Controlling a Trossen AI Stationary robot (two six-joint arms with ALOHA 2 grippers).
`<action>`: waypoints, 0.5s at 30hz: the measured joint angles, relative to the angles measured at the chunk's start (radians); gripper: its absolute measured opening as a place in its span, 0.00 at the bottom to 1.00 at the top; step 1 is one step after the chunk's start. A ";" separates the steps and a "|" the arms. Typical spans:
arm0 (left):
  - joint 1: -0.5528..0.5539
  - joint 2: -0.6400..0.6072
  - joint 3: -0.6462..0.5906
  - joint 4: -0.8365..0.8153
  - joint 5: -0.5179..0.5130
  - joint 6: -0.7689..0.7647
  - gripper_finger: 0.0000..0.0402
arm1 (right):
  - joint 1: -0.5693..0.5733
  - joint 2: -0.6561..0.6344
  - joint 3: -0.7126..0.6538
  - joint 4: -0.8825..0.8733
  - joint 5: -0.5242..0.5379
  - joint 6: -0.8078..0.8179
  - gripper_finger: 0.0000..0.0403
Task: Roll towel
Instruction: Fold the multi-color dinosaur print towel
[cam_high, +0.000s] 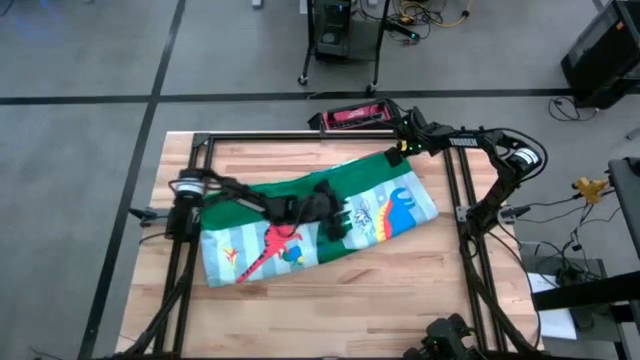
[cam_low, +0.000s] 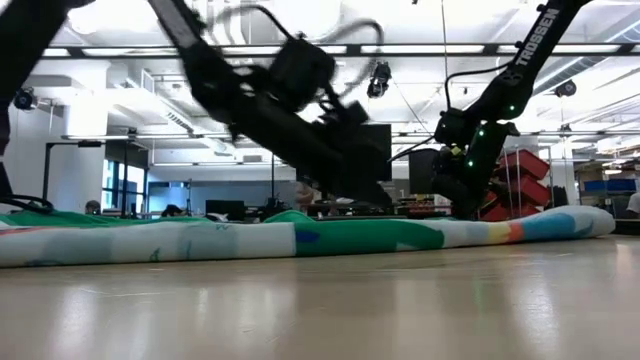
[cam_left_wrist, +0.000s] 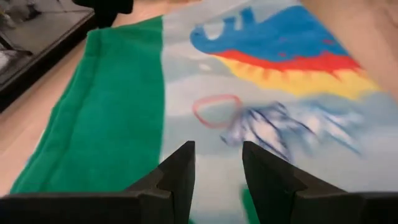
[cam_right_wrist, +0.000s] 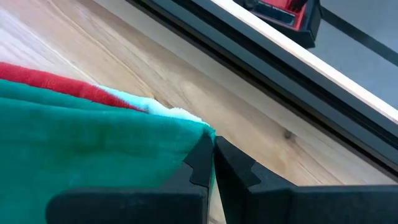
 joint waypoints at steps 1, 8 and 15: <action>0.023 0.029 0.039 -0.020 0.031 0.000 0.30 | 0.001 0.000 -0.003 0.004 0.000 -0.005 0.00; 0.121 0.192 0.299 -0.249 0.012 -0.054 0.30 | 0.005 -0.003 -0.050 0.067 0.000 -0.036 0.00; 0.124 0.213 0.373 -0.352 -0.024 -0.072 0.30 | 0.006 -0.039 -0.067 0.078 -0.002 -0.058 0.00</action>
